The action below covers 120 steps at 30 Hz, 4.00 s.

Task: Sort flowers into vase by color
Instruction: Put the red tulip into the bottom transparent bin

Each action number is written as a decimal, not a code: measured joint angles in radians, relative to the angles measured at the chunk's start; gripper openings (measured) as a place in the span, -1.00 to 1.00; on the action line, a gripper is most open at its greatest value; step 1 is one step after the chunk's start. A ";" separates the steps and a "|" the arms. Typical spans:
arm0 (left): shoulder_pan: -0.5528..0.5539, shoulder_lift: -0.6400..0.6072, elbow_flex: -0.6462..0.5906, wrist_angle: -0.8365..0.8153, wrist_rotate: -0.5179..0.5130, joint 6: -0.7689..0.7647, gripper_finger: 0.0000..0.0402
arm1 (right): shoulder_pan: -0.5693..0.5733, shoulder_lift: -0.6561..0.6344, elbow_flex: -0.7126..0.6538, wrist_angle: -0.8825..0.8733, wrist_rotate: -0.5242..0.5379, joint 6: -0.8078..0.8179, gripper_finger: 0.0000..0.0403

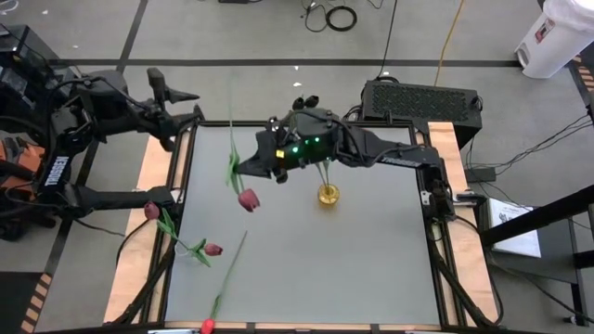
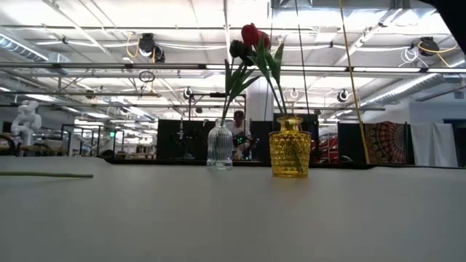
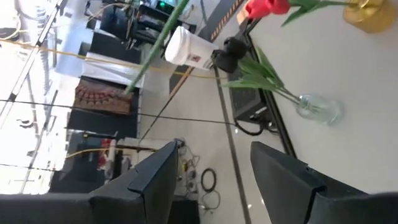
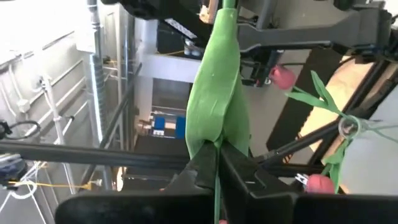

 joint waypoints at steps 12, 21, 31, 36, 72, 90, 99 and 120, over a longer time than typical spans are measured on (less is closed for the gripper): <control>-0.007 0.006 0.000 0.123 0.119 -0.007 0.05 | -0.015 0.001 0.000 0.009 -0.002 0.019 -1.00; -0.107 0.058 0.000 0.115 0.150 -0.035 0.05 | 0.001 0.001 0.000 -0.003 -0.001 -0.015 -1.00; -0.232 0.111 -0.001 0.116 0.039 -0.058 0.05 | 0.023 0.001 0.000 -0.063 0.011 -0.040 -1.00; -0.294 0.119 -0.001 0.115 -0.037 -0.088 0.05 | 0.030 -0.003 0.000 -0.125 0.026 -0.024 -1.00; -0.613 0.182 -0.001 0.183 -0.457 -0.139 0.05 | 0.009 -0.081 0.000 -0.173 0.002 0.072 -1.00; -0.702 0.186 -0.001 0.256 -0.462 -0.078 0.05 | 0.023 -0.081 0.000 -0.163 -0.001 0.136 -1.00; -0.752 0.208 0.000 0.305 -0.450 -0.078 0.05 | 0.030 -0.081 0.000 -0.161 -0.001 0.153 -1.00; -0.777 0.260 0.000 0.329 -0.474 -0.078 -0.12 | 0.030 -0.081 0.000 -0.140 -0.001 0.131 -1.00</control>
